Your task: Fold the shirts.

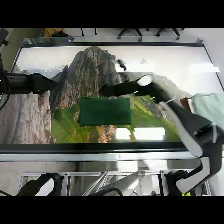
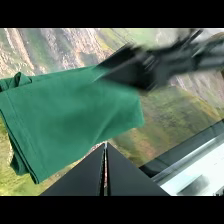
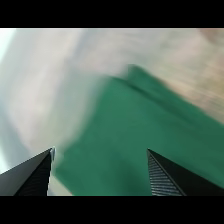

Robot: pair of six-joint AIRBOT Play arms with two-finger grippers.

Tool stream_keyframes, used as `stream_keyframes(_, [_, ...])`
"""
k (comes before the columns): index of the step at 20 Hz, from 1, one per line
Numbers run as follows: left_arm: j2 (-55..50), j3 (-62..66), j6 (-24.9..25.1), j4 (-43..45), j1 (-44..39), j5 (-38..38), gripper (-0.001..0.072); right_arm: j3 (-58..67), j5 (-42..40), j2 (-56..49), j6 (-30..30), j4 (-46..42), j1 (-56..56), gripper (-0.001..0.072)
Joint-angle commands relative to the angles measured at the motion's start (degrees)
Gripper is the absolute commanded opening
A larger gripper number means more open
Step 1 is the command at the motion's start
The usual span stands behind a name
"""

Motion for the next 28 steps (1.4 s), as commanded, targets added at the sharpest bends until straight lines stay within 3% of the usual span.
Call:
stream_keyframes(1, [0.48, -0.79, 0.17, 0.02, 0.07, -1.33, 0.0018, -0.76, 16.17, 2.36, 16.13, -21.05, -11.54, 0.0642])
stream_keyframes(3, [0.48, -0.79, 0.20, 0.02, 0.07, -1.66, 0.0019, -4.68, 18.49, 1.75, 16.37, -22.43, -13.97, 0.0642])
stream_keyframes(9, [0.48, -0.79, 1.03, 0.02, 0.07, -1.99, 0.0018, -10.97, 12.79, -2.71, 14.64, -20.35, -12.22, 0.0641])
stream_keyframes(17, [0.46, -0.81, 1.66, 0.09, 0.07, -2.16, 0.0018, -10.95, 8.66, -6.21, 6.05, -4.63, -7.23, 0.0632])
stream_keyframes(18, [0.46, -0.81, 1.66, 0.09, 0.07, -2.16, 0.0019, -10.95, 8.35, -6.21, 5.33, -3.89, -6.67, 0.0561])
stream_keyframes(19, [0.44, -0.81, 1.66, 0.07, 0.07, -2.16, 0.0019, -10.95, 8.22, -6.21, 3.65, -3.39, -6.23, 0.0345])
stream_keyframes(20, [0.46, -0.81, 1.66, 0.07, 0.04, -2.16, 0.0018, -10.95, 8.22, -6.21, 3.13, -2.99, -5.68, 0.0273])
stream_keyframes(21, [0.46, -0.81, 1.66, 0.09, 0.07, -2.19, 0.0019, -10.95, 8.52, -6.19, 2.47, -2.10, -5.29, 0.0111])
stream_keyframes(22, [0.46, -0.81, 1.66, 0.11, 0.07, -2.23, 0.0019, -10.86, 9.20, -5.97, 0.63, -0.35, -5.07, 0.0020])
stream_keyframes(25, [0.46, -0.81, 1.66, 0.09, 0.07, -2.67, 0.0019, -8.55, 11.56, -2.80, -0.28, 1.46, -6.43, 0.0019])
stream_keyframes(28, [0.46, -0.81, 1.66, 0.09, 0.07, -3.54, 0.0018, -2.73, 15.04, 3.02, 2.99, 1.42, -12.74, 0.0018])
